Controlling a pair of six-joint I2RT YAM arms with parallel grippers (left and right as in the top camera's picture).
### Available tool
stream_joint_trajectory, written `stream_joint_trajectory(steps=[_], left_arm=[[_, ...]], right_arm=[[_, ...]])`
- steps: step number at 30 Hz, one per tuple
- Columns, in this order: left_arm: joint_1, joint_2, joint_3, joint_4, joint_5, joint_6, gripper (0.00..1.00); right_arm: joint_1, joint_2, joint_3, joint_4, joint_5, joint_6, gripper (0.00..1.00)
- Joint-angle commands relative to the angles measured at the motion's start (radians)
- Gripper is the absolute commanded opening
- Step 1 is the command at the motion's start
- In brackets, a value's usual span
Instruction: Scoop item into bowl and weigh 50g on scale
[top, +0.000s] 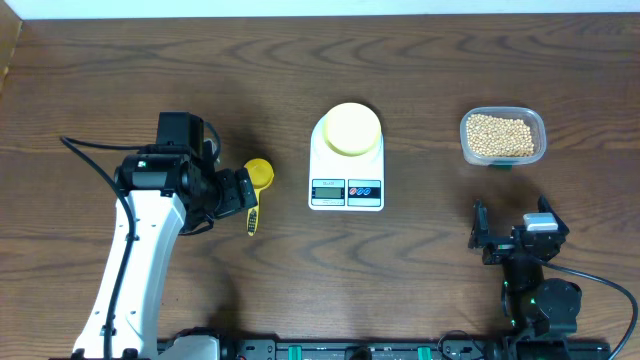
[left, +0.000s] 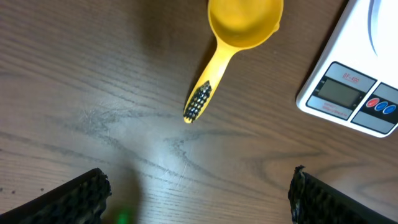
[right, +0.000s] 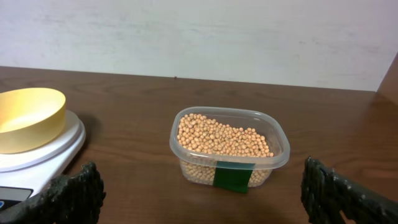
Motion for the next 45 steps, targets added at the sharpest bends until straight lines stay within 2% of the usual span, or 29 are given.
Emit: stream_joint_trajectory(steps=[1,11,17,26,33,38,45], left_arm=[[0.003,0.006,-0.002,0.012,-0.01,-0.009,0.94],[0.003,0.006,-0.002,0.019,-0.019,-0.008,0.94],[0.003,0.006,-0.002,0.023,-0.114,-0.009,0.94],[0.003,0.006,-0.002,0.031,-0.146,-0.009,0.94],[0.003,0.006,-0.025,0.039,-0.08,0.055,0.94],[0.003,0.017,-0.099,0.121,-0.087,0.089,0.94],[0.003,0.098,-0.131,0.21,0.029,0.183,0.91]], right_arm=[[-0.006,-0.004,-0.002,-0.005,0.002,-0.012,0.99],[-0.005,0.007,-0.002,-0.005,0.002,-0.012,0.99],[-0.005,0.007,-0.002,-0.005,0.002,-0.012,0.99],[-0.005,0.007,-0.002,-0.005,0.002,-0.012,0.99],[-0.005,0.007,-0.002,-0.005,0.002,-0.012,0.99],[-0.005,0.007,-0.002,-0.005,0.002,-0.012,0.99],[-0.005,0.007,-0.002,-0.005,0.002,-0.012,0.99]])
